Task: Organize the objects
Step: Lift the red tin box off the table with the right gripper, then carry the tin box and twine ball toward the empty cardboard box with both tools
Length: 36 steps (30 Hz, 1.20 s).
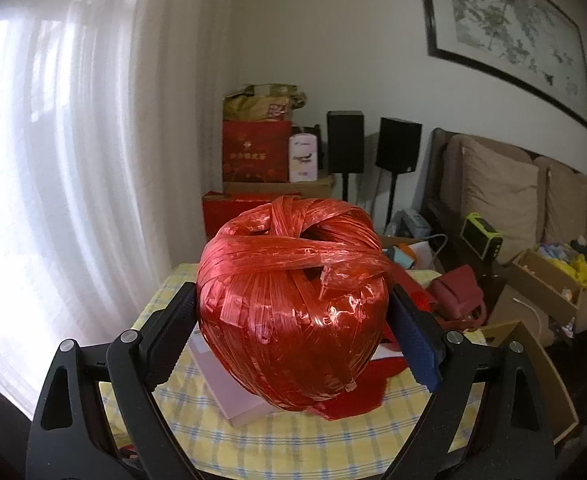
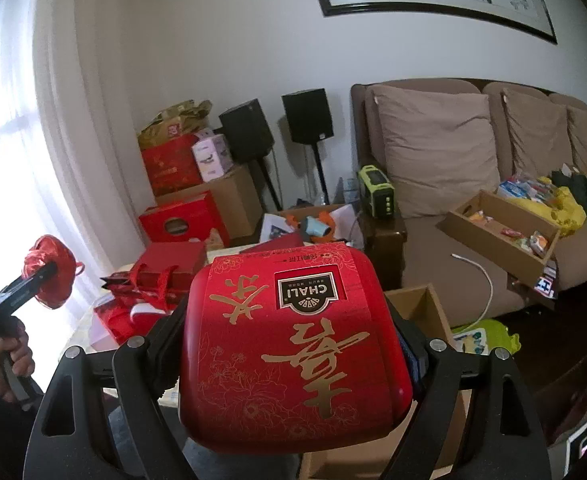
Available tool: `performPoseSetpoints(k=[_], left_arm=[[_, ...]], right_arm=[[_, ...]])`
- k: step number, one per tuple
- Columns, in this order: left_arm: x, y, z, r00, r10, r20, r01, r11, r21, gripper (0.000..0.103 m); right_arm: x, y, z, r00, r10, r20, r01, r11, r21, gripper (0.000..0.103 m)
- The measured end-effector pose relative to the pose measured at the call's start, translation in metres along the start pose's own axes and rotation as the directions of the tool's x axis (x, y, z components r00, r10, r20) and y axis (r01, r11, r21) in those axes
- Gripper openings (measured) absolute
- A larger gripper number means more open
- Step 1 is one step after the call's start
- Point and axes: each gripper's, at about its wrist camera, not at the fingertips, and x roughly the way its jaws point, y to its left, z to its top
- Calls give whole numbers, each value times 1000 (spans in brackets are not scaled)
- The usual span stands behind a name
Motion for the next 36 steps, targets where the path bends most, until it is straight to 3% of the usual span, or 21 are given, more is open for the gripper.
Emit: performPoseSetpoints(k=[17, 26, 36], left_arm=[[-7, -62, 10, 992, -125, 3, 125, 991, 56, 91], [-19, -103, 9, 975, -222, -10, 221, 969, 110, 91], [-26, -130, 10, 960, -278, -20, 278, 953, 121, 91]], right_arm=[[5, -17, -2, 999, -41, -14, 42, 999, 25, 85], [-1, -29, -1, 998, -69, -3, 69, 997, 41, 85], [-3, -38, -1, 996, -92, 0, 92, 994, 59, 85]])
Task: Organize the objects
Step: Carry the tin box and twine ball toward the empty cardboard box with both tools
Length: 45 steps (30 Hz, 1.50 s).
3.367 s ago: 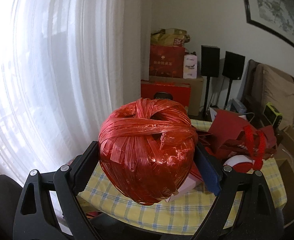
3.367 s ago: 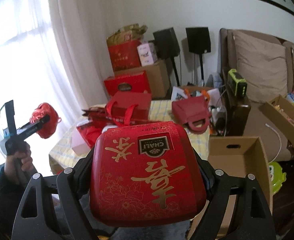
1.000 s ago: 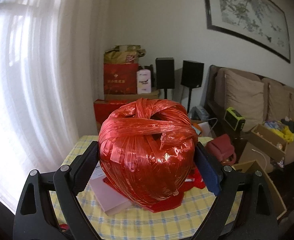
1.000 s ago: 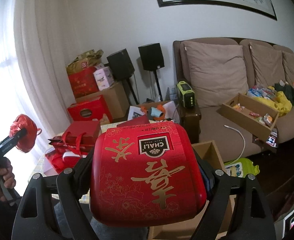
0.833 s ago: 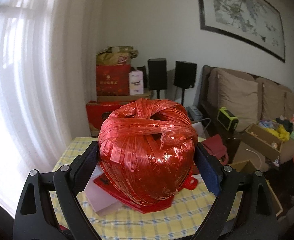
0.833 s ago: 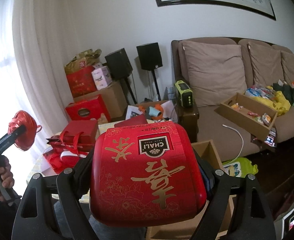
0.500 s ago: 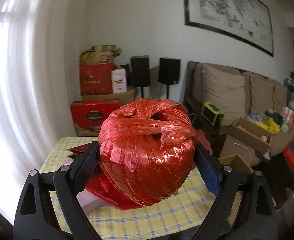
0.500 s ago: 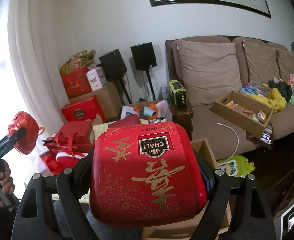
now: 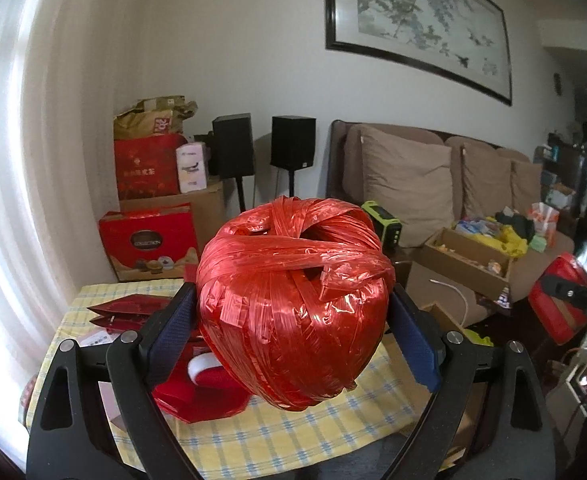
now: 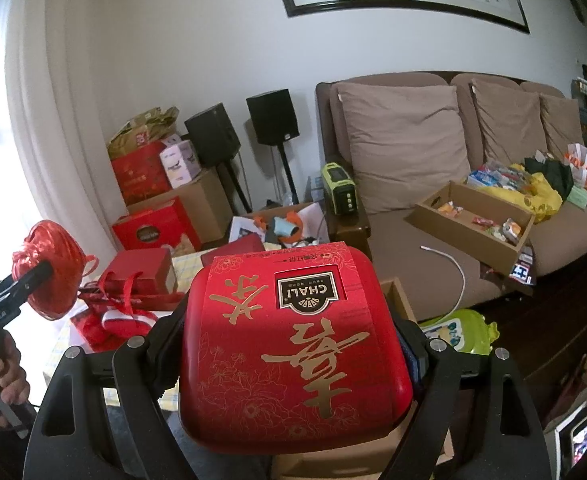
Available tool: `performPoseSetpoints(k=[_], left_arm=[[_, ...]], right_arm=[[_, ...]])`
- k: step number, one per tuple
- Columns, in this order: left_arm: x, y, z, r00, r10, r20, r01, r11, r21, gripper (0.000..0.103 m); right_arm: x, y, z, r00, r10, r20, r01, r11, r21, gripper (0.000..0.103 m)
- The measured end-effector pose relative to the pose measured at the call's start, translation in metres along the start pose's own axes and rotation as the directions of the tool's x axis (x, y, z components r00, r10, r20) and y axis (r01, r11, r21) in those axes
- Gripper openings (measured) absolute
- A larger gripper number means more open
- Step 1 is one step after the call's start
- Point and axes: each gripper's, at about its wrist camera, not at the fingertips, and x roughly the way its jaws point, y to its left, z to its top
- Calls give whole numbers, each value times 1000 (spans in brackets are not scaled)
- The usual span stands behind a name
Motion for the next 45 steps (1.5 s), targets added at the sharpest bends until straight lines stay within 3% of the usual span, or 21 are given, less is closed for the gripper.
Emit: performPoseSetpoints(k=[20, 45], left_arm=[[-11, -34, 14, 995, -93, 25, 93, 996, 4, 91], [-12, -89, 22, 977, -213, 20, 213, 977, 15, 91]], right_arm=[[6, 1, -2, 1000, -16, -9, 16, 1000, -6, 85], [3, -22, -3, 996, -89, -2, 89, 996, 24, 85]])
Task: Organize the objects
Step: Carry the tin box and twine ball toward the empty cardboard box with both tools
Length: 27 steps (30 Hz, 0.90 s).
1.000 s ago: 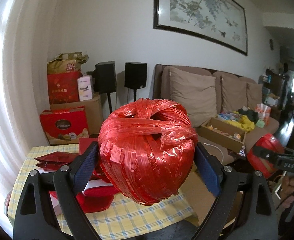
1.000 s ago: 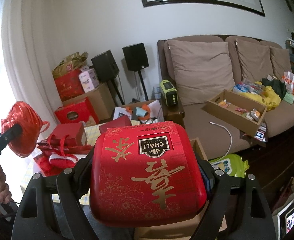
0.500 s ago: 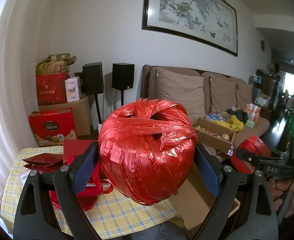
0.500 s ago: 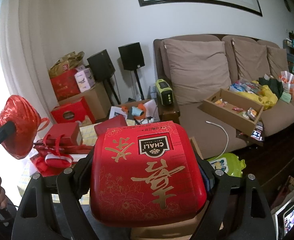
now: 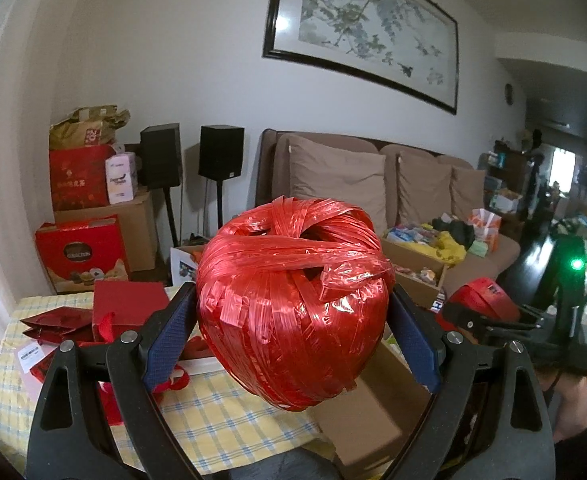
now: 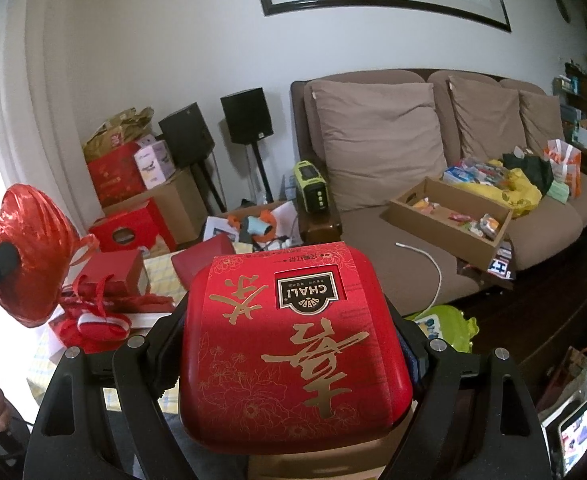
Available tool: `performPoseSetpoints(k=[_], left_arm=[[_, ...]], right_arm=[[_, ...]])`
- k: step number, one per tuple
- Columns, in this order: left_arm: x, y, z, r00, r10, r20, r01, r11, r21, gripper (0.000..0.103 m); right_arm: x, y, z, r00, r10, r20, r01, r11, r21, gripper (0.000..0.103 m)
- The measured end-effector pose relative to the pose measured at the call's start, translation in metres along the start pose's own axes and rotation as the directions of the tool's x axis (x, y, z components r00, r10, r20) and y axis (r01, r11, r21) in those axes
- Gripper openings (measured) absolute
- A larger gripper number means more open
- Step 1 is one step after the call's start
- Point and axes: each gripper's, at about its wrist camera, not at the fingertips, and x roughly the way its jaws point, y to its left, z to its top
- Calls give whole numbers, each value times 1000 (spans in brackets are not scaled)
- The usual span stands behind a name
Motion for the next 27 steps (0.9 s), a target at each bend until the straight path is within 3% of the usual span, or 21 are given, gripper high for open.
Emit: performPoseSetpoints(k=[10, 27], left_arm=[[-2, -17, 11, 999, -47, 25, 47, 999, 5, 91], [0, -21, 9, 998, -57, 12, 57, 998, 3, 91]], right_arm=[[-2, -7, 1, 1000, -16, 5, 16, 1000, 16, 85], [-3, -7, 1, 1000, -17, 6, 17, 1000, 21, 85]])
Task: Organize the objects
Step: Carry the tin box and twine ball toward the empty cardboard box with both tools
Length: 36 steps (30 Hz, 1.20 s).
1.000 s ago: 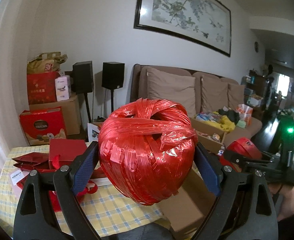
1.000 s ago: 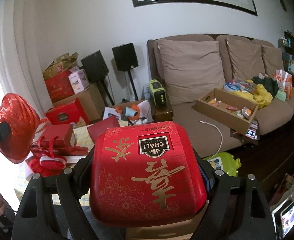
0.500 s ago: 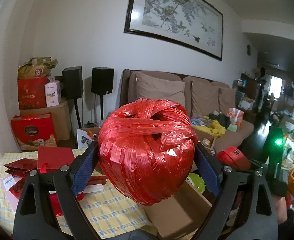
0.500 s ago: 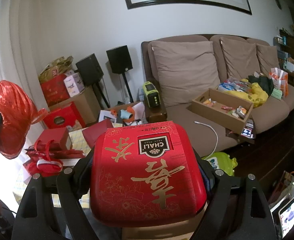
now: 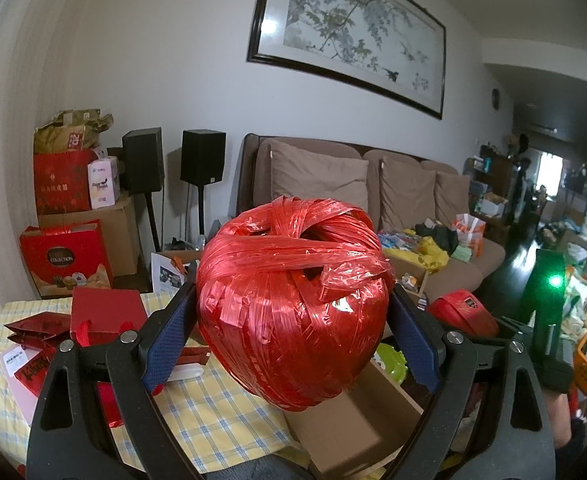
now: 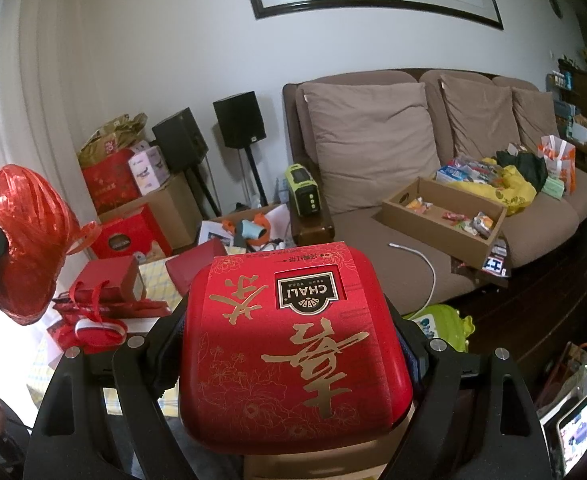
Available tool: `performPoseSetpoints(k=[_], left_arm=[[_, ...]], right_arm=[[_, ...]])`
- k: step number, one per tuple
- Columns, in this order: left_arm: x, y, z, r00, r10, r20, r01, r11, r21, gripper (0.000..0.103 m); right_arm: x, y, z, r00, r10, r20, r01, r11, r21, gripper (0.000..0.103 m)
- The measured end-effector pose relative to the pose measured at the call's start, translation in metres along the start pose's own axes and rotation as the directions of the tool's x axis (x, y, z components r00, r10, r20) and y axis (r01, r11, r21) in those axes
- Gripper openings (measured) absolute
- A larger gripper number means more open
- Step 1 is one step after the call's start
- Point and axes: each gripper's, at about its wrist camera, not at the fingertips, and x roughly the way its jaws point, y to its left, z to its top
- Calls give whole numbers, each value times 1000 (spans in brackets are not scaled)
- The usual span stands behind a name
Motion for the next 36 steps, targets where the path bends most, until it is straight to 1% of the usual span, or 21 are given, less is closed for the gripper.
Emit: performPoseSetpoints(k=[10, 16, 27, 36], left_arm=[[17, -10, -15, 999, -14, -35, 14, 1000, -1, 91], [31, -13, -23, 996, -27, -83, 25, 999, -21, 91], [41, -17, -32, 989, -25, -145, 24, 1000, -6, 91], [46, -16, -36, 985, -24, -168, 23, 1000, -6, 91]], right_arm=[[4, 0, -2, 1000, -5, -12, 5, 1000, 5, 85], [8, 0, -4, 1000, -10, -20, 11, 1000, 17, 85], [12, -4, -4, 1000, -10, -25, 10, 1000, 27, 85], [17, -10, -5, 999, -9, -32, 10, 999, 36, 85]])
